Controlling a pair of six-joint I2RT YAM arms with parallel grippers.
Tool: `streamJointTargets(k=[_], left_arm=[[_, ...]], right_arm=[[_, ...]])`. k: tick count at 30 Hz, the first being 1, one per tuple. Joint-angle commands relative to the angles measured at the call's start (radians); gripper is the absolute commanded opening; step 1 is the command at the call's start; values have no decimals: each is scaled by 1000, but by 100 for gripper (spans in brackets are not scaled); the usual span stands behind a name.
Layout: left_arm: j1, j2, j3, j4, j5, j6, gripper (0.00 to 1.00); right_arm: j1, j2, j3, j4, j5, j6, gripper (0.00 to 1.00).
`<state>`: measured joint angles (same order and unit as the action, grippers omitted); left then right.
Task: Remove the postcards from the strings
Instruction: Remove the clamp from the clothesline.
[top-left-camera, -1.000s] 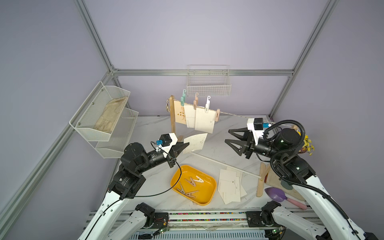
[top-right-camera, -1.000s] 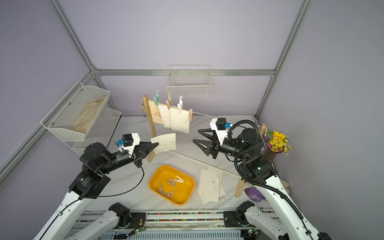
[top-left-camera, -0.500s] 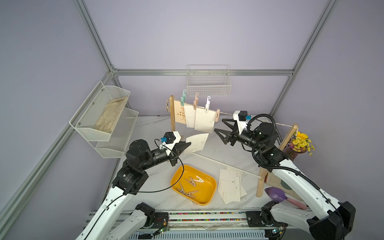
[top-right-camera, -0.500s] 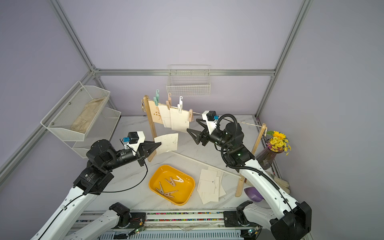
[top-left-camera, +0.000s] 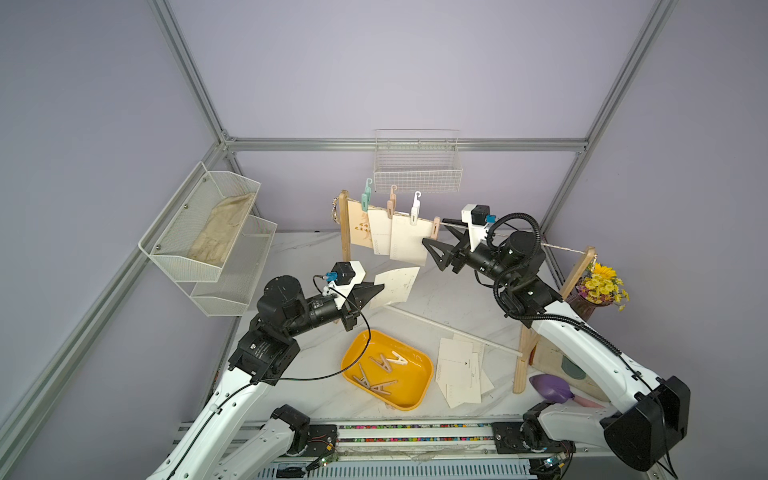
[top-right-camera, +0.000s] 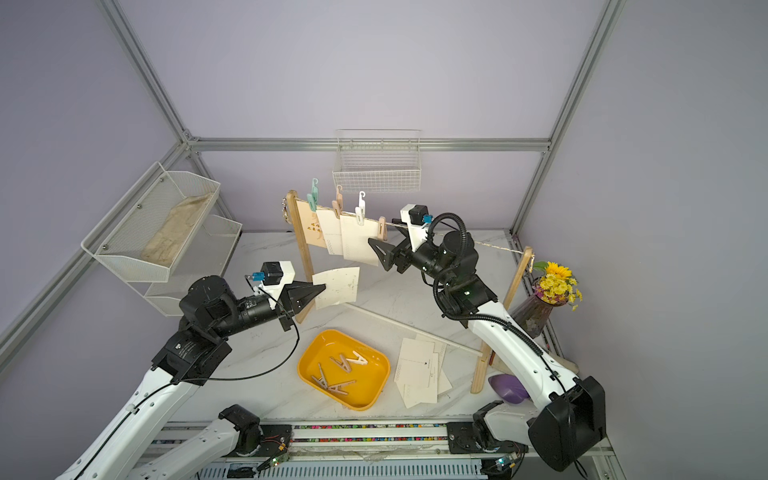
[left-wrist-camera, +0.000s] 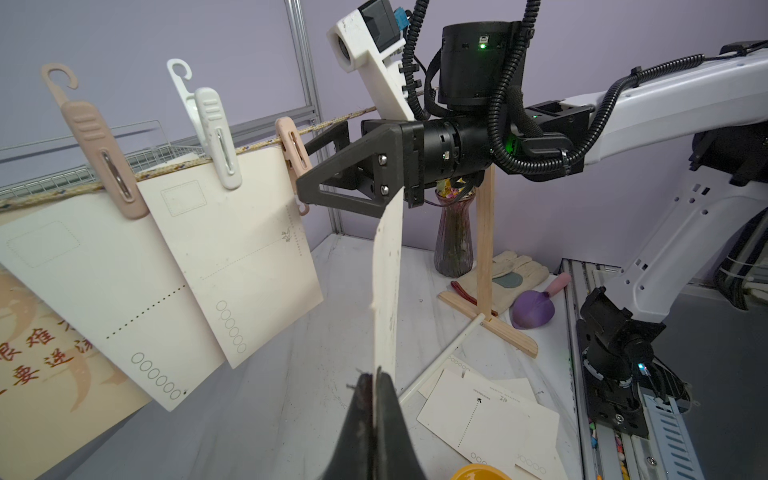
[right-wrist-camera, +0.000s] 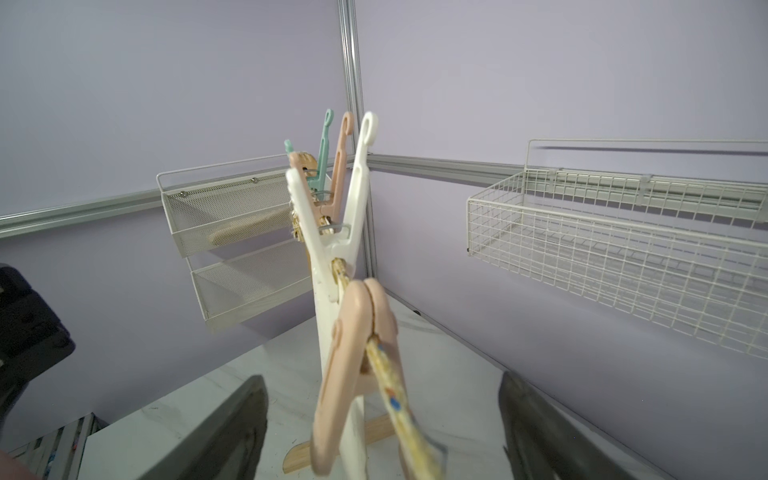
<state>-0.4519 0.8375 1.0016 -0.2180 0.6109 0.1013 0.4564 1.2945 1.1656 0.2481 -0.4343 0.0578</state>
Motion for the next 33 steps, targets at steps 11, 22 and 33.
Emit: streamJointTargets(k=[11,22,33], left_arm=[[2,3,-35,46,12,14,0],[2,9,-35,48,10,11,0],[2,7,-35,48,16,7,0]], right_arm=[[1,28,26,51,-84,-15,43],[1,12,21,30,-87,-39,18],[1,-47,-58,-19,-27,-67,17]])
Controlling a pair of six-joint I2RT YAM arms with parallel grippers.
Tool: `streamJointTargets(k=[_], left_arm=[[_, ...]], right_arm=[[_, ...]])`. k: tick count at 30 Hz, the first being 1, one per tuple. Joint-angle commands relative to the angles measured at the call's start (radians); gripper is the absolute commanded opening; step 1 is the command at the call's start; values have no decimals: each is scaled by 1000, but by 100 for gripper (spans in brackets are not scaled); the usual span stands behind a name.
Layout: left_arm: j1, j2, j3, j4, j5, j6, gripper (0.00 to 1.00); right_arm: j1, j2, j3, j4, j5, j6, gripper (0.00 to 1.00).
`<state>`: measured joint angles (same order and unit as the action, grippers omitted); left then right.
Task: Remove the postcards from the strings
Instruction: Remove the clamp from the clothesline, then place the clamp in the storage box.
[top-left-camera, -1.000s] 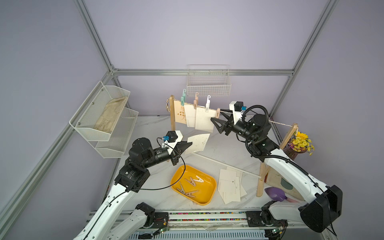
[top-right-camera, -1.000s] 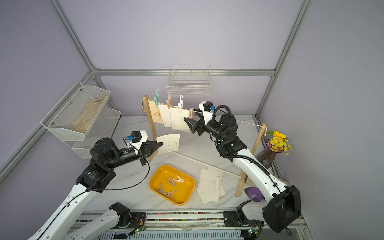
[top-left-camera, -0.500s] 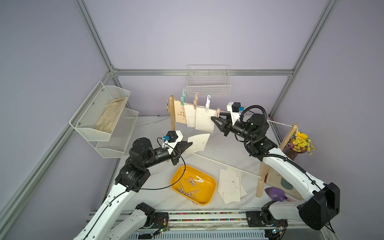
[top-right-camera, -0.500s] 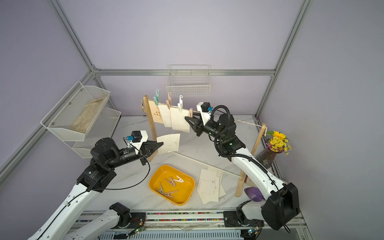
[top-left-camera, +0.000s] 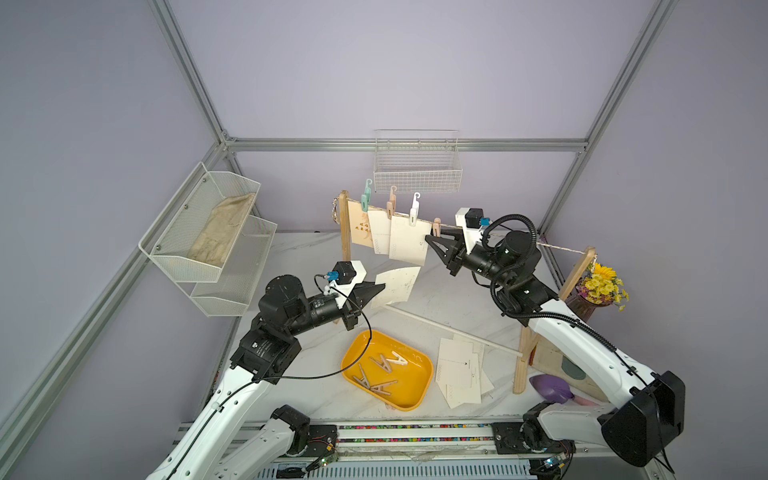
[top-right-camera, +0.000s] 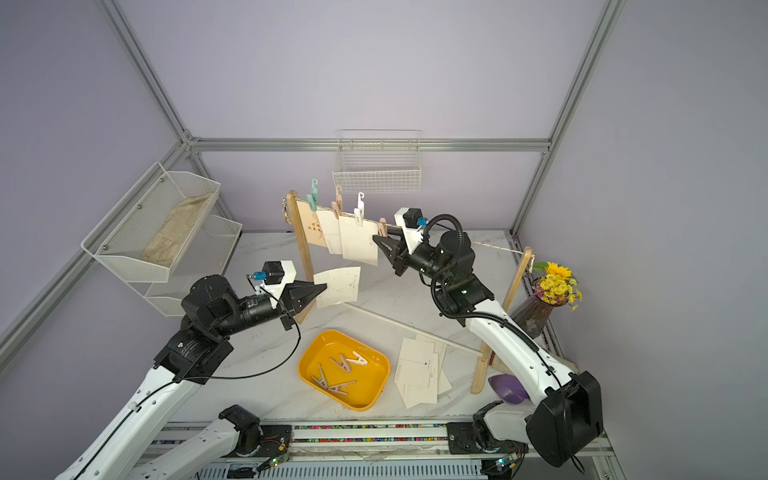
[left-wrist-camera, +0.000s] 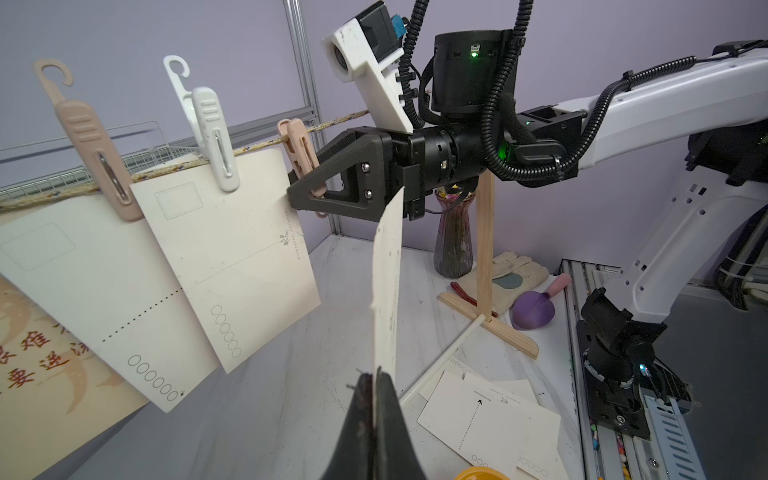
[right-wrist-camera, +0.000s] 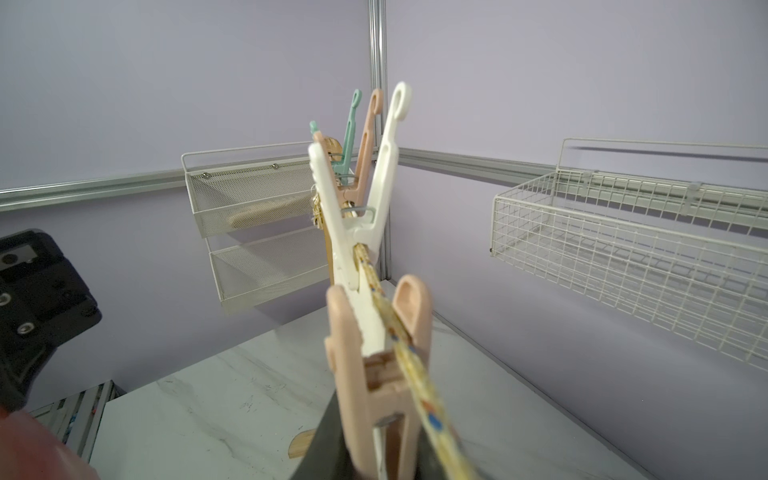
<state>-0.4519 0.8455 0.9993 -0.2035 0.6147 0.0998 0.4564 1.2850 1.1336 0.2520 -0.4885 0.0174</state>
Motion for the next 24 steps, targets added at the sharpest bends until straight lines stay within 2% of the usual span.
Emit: streamJointTargets(k=[1,10,12,17,20,24], left_arm=[[2,-1,-33,35,13,8,0],[2,-28,-42,64,-21,-7,0],[2,-53,-50,85,-61,-12,0],[2,-151,-77,132,-254,-7,0],[2,-190,-77,123,-328,12,0],[2,-201,-70,102,-350,16,0]], right_arm=[[1,-50,-38,-27,36,-27,17],[1,-102,-90,-165,44,-49,18],[1,-100,-92,-216,-13,-47,19],[17,-101,-123,-329,-190,-36,21],[71,-111,-167,-376,-243,-47,21],[177,-92,-219,-428,-250,-59,23]])
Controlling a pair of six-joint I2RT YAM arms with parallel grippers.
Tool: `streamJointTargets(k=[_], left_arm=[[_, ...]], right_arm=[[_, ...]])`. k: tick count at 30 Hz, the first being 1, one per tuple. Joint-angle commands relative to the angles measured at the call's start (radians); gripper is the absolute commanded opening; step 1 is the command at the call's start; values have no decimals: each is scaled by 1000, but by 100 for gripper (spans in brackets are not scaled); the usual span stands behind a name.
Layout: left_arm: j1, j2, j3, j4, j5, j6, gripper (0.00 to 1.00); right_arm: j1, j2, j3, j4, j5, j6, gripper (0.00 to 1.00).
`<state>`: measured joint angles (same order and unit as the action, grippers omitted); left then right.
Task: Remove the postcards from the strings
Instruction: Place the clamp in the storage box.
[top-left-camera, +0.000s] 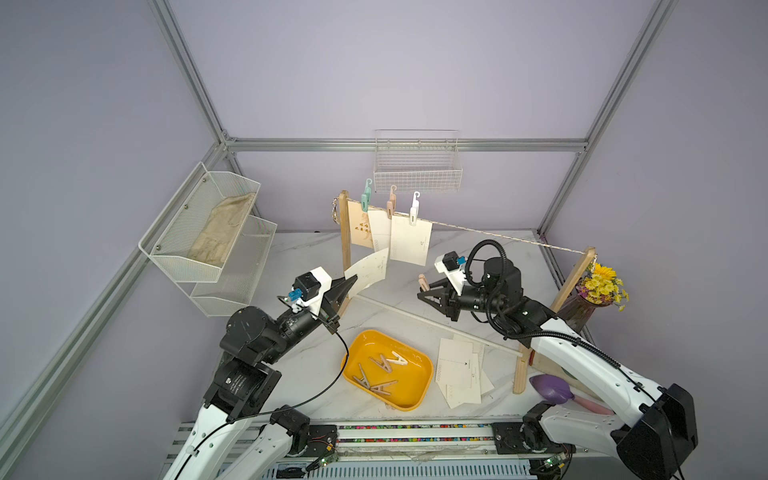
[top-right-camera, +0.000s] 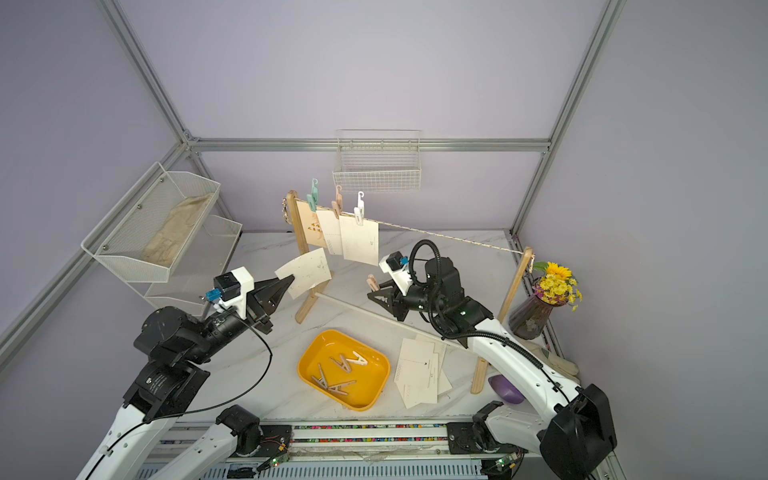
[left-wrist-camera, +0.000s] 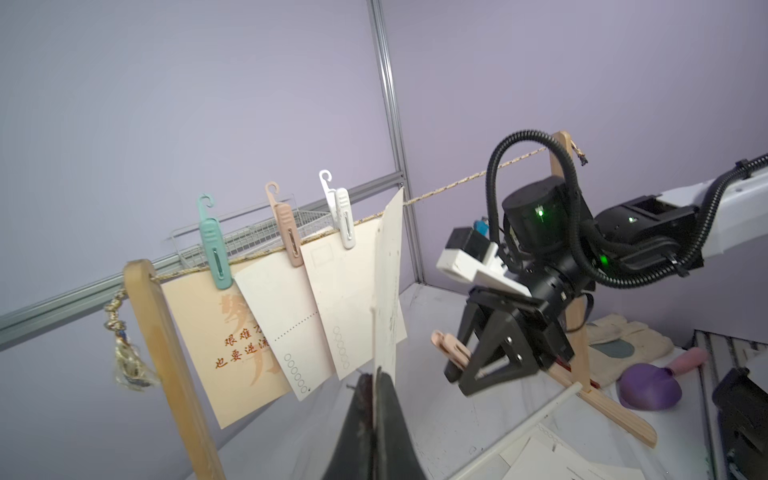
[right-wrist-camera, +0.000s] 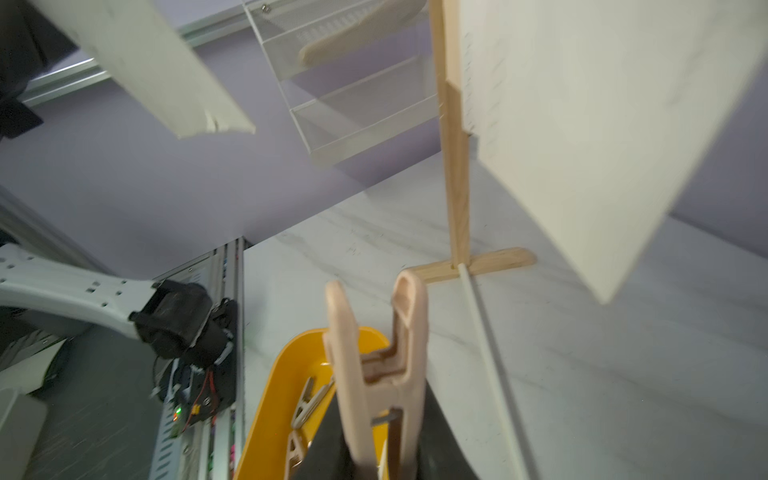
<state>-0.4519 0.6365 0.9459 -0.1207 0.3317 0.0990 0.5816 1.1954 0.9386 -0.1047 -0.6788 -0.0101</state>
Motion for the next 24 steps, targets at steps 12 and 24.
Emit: streamJointTargets(k=[12,24], left_arm=[[2,34,-12,27,-11,-24,0],[-21,249,112,-96,444,-133,0]], right_arm=[[277,71,-75,-172,213,-24,64],[-114,-220,-36,-179,670,374,69]])
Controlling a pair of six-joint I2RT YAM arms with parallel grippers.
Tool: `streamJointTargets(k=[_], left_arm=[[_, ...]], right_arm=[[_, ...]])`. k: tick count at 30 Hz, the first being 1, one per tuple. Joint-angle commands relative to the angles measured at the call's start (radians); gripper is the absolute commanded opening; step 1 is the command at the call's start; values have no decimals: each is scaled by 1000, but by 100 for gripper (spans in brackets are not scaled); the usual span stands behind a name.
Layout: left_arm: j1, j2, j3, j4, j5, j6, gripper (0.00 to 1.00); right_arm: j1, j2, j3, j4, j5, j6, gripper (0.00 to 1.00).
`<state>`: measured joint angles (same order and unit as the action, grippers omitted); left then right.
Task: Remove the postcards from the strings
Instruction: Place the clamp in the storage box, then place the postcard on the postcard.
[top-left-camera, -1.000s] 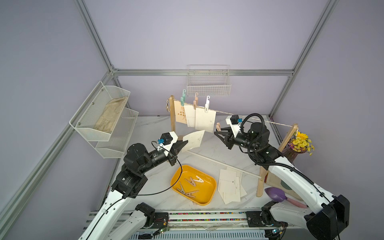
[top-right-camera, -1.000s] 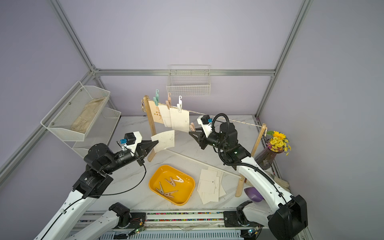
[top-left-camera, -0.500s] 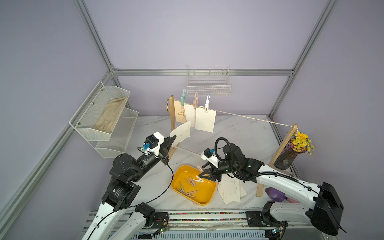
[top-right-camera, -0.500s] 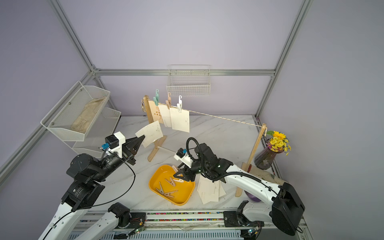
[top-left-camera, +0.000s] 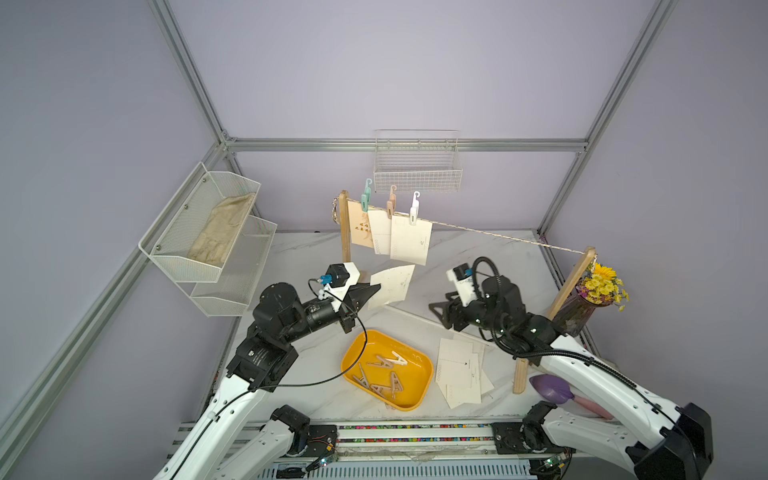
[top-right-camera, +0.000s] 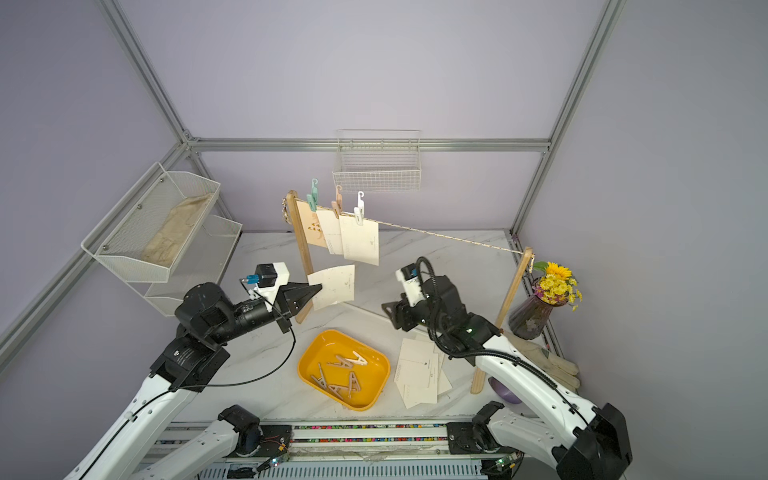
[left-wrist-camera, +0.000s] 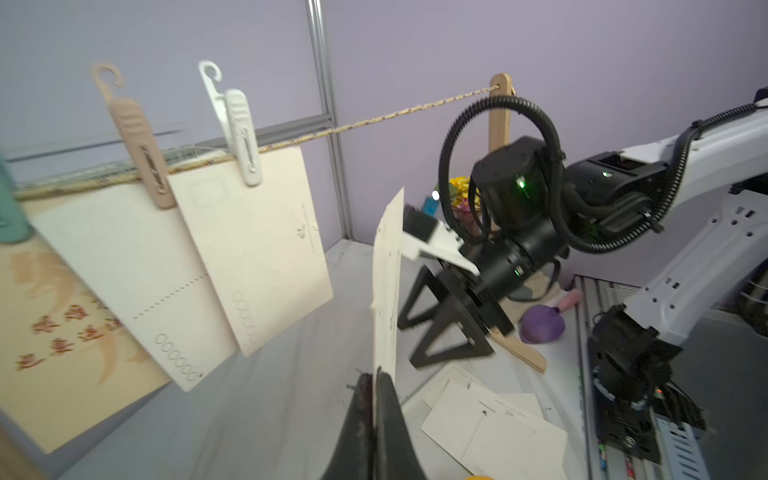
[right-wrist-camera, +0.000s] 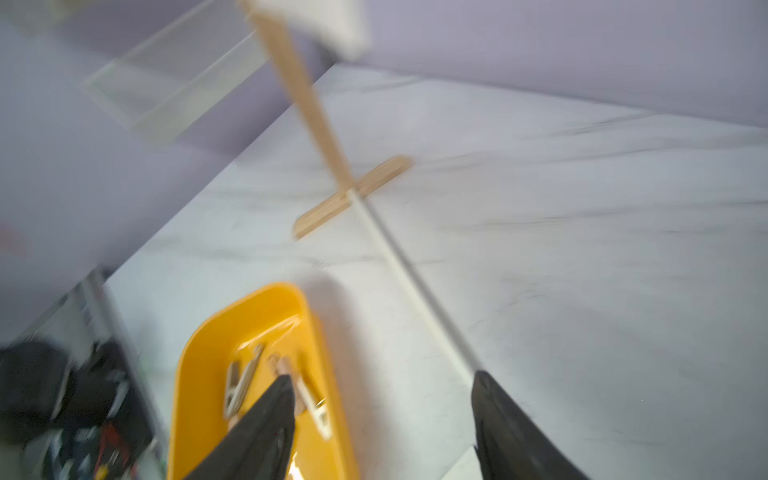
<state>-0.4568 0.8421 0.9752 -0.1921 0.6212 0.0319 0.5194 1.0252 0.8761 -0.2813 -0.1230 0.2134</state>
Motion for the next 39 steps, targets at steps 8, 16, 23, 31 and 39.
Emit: streamJointTargets(k=[8,16,23,31,39], left_arm=[[-216,255,204,-194,152,-169,0],[-332,548,247,-188,194,-499,0],[-445,735,253,-78,67,-673,0],[-503,868,233,19,-50,-838,0],[-501,920,217,18,-150,-864,0]], right_arm=[[-59,-201,81,-18,320,82,71],[-59,-285,95,8,319,15,71],[-59,-359,68,39,309,39,71],[-59,-400,70,46,265,41,71],[-58,-427,70,54,241,60,71]])
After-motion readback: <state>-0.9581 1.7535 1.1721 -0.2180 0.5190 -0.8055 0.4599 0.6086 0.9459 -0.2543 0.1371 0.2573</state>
